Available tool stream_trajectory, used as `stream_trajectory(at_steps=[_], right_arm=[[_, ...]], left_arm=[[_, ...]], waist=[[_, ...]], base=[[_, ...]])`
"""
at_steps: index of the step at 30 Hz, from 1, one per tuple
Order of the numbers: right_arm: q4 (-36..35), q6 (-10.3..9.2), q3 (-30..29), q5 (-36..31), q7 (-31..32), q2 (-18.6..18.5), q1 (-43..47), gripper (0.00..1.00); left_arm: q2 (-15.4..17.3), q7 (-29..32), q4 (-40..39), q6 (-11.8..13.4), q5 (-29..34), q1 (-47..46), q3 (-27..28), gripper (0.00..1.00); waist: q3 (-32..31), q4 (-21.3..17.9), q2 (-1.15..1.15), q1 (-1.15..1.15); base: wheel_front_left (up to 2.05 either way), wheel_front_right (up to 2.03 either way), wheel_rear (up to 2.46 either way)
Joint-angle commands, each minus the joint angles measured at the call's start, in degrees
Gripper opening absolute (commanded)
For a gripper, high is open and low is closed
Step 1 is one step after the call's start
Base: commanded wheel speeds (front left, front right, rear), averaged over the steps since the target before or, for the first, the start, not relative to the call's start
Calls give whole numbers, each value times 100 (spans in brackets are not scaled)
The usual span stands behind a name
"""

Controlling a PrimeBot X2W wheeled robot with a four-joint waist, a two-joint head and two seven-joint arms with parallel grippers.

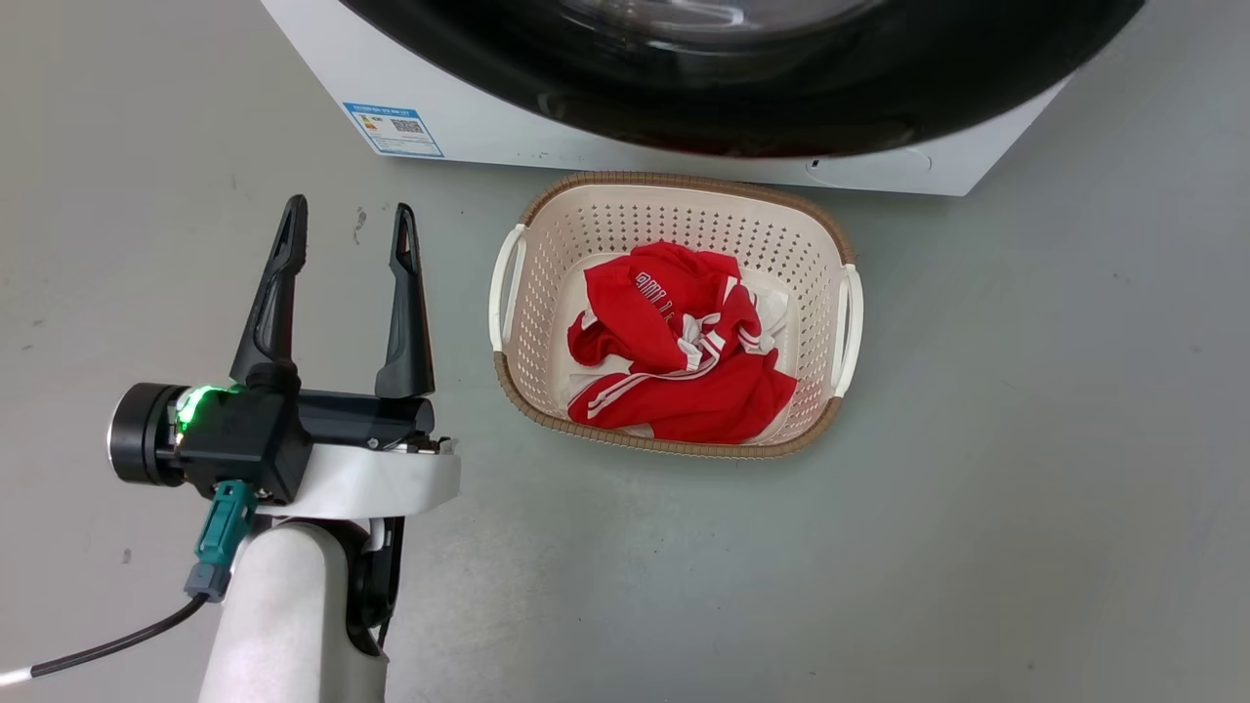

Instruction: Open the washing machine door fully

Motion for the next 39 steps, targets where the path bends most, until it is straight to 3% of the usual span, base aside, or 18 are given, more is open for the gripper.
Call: stream_trajectory(at_steps=[1,13,23,29,39], right_arm=[[65,2,16,2,53,154,67,0],[-549,1,-167,510,1432,445,810,0],[-1619,1,223,1266,2424,651,2202,0],[-2076,1,1187,2485,2759,671,3014,0],[-2747,1,3020,3911,2417,659,3972,0]], left_arm=[[-7,-14,11,21,-6,-78,-4,100],[-9,-14,190,22,-87,38,-89,100],[-10,-14,414,-39,-79,372,-166,100],[-9,-14,515,-38,-104,607,-236,100],[-10,-14,584,1,-181,883,-361,100]], waist=[[0,-4,0,0],[-376,-60,0,0],[-1078,-76,0,0],[-1446,-41,0,0],[-1768,-46,0,0]], base=[[0,0,0],[0,0,0],[0,0,0],[0,0,0],[0,0,0]])
